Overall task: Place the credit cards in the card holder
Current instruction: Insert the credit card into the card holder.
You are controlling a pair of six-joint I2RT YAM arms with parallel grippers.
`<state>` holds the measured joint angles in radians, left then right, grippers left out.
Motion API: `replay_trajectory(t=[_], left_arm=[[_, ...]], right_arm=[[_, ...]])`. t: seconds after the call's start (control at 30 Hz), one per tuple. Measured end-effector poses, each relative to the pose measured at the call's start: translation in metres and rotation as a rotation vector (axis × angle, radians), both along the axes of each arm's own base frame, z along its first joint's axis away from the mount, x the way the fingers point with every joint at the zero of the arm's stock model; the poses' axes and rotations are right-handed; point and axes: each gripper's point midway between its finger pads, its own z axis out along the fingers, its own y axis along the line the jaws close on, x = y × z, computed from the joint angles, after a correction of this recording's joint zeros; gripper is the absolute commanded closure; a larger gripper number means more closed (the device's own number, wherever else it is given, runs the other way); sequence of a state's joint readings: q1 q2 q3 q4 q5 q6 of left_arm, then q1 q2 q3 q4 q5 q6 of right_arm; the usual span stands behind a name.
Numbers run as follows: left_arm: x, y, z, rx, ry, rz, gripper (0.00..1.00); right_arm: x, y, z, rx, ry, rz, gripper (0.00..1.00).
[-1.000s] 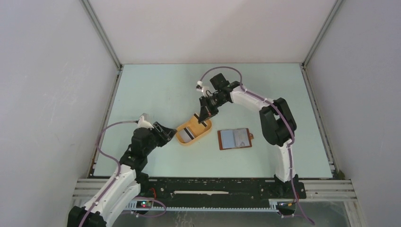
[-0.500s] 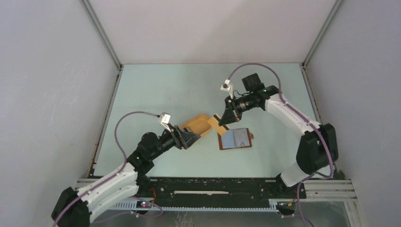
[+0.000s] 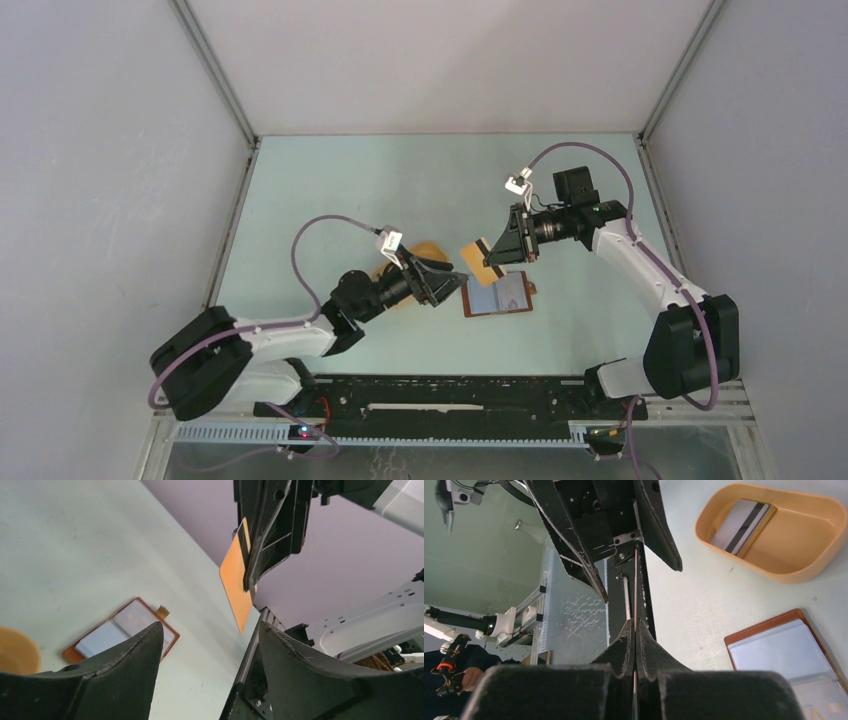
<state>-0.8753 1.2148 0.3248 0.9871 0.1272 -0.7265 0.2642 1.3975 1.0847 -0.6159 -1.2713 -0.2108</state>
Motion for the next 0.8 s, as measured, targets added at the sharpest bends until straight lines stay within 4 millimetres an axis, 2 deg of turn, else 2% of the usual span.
replay_trajectory(t=[0.17,0.33,0.47,0.6,0.63,0.67,0.7,0.73,0.77,0.8], left_arm=[[0.008,-0.014,0.017,-0.081,-0.022,-0.005,0.3],[0.011,-0.02,0.024,-0.142,-0.013,-0.009,0.46],[0.014,-0.026,0.03,-0.184,-0.003,-0.018,0.63],[0.013,-0.027,0.036,-0.216,0.001,-0.026,0.97],[0.013,-0.027,0.038,-0.222,0.0,-0.028,1.0],[0.012,-0.027,0.038,-0.226,0.0,-0.032,1.0],[0.012,-0.027,0.04,-0.23,-0.001,-0.037,1.0],[0.011,-0.028,0.04,-0.231,-0.003,-0.039,1.0],[0.011,-0.028,0.04,-0.231,-0.003,-0.041,1.0],[0.01,-0.028,0.04,-0.23,-0.003,-0.045,1.0]], right_arm=[[-0.003,0.002,0.006,0.036,0.013,0.022,1.0],[-0.003,0.003,0.006,0.055,0.043,0.038,1.0],[-0.003,0.004,0.005,0.06,0.057,0.043,1.0],[-0.004,0.004,0.006,0.066,0.058,0.048,1.0],[-0.004,0.004,0.006,0.066,0.058,0.048,1.0],[-0.004,0.004,0.006,0.067,0.058,0.048,0.96],[-0.004,0.004,0.006,0.066,0.056,0.048,0.88],[-0.005,0.004,0.006,0.067,0.058,0.049,0.73],[-0.004,0.004,0.006,0.066,0.056,0.049,0.65],[-0.004,0.003,0.005,0.063,0.053,0.047,0.5]])
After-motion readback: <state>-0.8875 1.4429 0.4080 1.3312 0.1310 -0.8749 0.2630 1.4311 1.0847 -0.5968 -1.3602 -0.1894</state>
